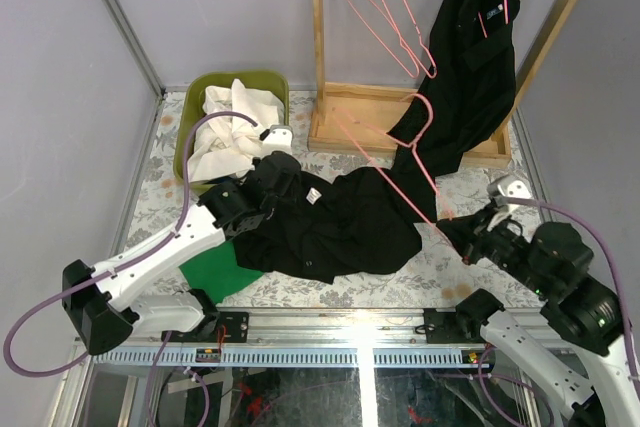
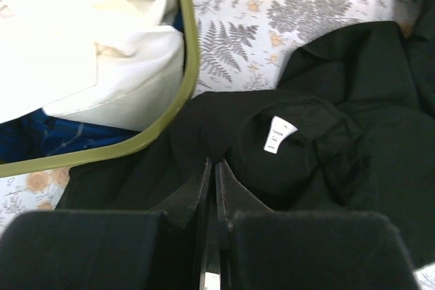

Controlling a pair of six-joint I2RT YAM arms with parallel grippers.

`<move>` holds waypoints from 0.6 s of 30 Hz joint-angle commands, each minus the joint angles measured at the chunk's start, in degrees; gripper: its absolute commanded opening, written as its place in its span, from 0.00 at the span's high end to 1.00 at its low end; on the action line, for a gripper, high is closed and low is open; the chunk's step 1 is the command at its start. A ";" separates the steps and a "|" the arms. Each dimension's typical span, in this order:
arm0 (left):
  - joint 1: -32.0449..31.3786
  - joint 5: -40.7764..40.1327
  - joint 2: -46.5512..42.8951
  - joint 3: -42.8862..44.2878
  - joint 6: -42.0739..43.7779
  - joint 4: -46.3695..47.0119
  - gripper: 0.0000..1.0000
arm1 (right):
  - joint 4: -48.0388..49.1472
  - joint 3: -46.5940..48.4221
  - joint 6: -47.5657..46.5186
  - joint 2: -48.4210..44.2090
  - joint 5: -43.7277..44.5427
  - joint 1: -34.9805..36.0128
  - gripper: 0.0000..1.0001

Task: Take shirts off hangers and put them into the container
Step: Remove the shirt from the hanger, then place the hanger at the clothesline.

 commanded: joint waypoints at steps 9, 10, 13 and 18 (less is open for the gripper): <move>-3.46 31.41 3.60 0.34 7.02 11.20 1.00 | 7.46 -0.43 0.15 -5.73 22.08 -0.18 1.00; -4.38 32.80 4.79 0.79 7.68 11.19 1.00 | 7.84 -0.59 -0.10 -6.41 23.29 -0.18 1.00; -7.66 34.80 7.73 1.46 8.50 11.23 1.00 | 7.65 -1.49 -0.88 -7.50 23.93 -0.18 1.00; -11.83 34.82 12.09 3.24 8.79 10.14 1.00 | 1.87 0.79 -0.13 -3.29 18.72 -0.13 1.00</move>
